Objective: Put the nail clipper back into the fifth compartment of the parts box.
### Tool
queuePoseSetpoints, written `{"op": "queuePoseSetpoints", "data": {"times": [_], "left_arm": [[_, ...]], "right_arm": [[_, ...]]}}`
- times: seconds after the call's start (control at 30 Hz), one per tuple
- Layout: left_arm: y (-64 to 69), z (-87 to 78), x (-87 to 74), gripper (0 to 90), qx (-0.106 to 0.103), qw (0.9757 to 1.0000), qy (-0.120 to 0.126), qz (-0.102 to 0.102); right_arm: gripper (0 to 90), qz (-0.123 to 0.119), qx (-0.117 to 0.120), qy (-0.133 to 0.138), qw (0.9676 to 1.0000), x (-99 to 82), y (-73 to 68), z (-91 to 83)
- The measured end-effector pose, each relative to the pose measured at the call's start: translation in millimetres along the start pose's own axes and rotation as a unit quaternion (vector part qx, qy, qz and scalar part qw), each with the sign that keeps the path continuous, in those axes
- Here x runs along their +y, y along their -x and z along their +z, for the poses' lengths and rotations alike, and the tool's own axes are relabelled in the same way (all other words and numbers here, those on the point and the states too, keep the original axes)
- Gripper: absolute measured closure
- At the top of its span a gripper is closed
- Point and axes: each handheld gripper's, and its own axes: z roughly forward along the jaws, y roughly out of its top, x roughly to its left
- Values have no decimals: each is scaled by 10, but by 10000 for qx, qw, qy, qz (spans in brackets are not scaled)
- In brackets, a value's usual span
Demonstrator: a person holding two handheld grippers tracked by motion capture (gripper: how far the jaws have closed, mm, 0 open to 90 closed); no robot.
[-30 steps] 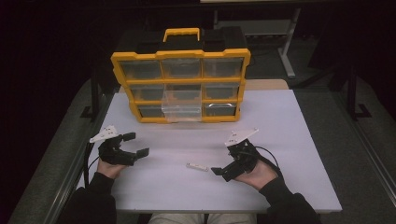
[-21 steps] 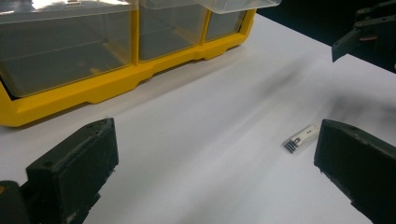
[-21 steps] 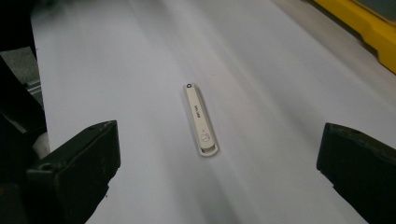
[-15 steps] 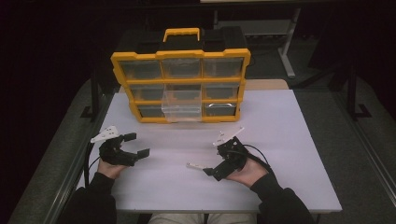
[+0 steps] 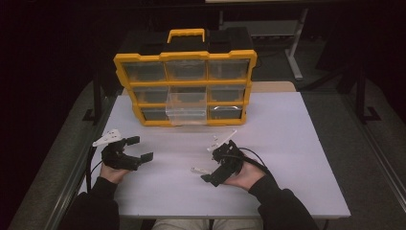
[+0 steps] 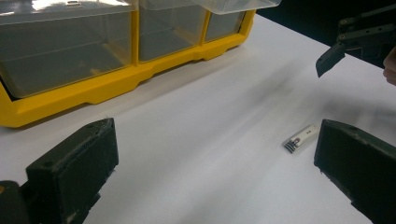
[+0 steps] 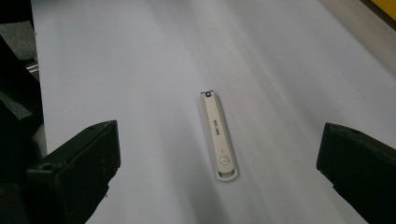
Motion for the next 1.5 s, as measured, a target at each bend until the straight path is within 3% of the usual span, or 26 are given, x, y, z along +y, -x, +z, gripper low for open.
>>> {"op": "queuePoseSetpoints", "data": {"times": [0.8,0.97,1.23,1.37,1.5], "left_arm": [[0,-4,2,0,-5,10000,24,-11],[-3,-7,2,0,-10,10000,27,-12],[0,-7,4,0,-20,10000,42,-20],[2,-8,4,0,-25,10000,46,-29],[0,-5,3,0,-12,10000,26,-17]], "right_arm": [[61,-233,162,-506,9983,70,-5,376],[143,-241,107,-495,9984,75,0,428],[285,-92,400,-555,9976,78,28,489],[394,-106,385,-577,9975,78,26,505],[513,-307,169,-603,9976,85,0,509]]}}
